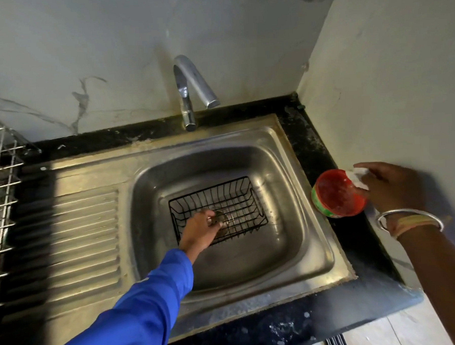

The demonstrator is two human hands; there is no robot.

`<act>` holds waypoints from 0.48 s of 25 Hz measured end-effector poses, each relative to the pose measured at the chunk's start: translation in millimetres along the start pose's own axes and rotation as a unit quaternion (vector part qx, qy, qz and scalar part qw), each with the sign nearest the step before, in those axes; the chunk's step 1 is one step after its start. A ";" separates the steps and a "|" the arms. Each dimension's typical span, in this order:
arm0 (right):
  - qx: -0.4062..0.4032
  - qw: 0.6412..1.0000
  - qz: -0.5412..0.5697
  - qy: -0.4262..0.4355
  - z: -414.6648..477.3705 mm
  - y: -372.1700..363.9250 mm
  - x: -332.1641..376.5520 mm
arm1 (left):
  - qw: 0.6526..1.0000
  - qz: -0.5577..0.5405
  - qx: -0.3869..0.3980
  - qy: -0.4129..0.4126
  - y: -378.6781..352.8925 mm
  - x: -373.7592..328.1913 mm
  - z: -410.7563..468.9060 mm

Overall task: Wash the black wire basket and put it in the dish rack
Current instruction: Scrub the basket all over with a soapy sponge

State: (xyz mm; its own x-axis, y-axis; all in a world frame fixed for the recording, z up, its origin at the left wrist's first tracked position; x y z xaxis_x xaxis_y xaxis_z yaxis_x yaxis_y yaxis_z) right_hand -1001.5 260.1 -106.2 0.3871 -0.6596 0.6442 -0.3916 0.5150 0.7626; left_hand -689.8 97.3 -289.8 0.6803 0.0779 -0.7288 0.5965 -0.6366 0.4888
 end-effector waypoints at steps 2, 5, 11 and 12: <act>0.071 0.953 0.261 -0.141 -6.5 -16.0 6.7 | 0.993 0.035 -0.115 0.000 13.6 11.5 0.2; 0.149 0.937 0.278 -0.152 -17.1 -47.4 22.3 | 0.967 -0.020 -0.241 0.078 25.8 33.3 3.2; 0.249 0.954 0.153 -0.066 -61.0 -98.5 58.4 | 0.903 -0.286 -0.177 0.266 19.6 69.9 16.5; 0.260 0.950 0.162 -0.058 -64.9 -104.5 60.5 | 0.905 -0.283 -0.170 0.268 20.4 66.5 19.2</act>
State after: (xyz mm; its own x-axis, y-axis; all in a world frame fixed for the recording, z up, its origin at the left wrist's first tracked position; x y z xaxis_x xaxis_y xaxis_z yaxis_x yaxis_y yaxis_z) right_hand -883.1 201.9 -143.1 0.0927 -0.5844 0.8061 -0.8455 0.3814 0.3737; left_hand -640.6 74.8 -337.5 0.2795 0.7372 -0.6152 0.9485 -0.1124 0.2962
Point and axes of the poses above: each hand's wrist, its own z-axis towards the middle knuckle, its own y-axis out of the back of the hand, x = y × z, the point moved 2 cm from there along z, towards the middle knuckle, and after that the axes turned 11 degrees about -z, right-handed, at the moved point
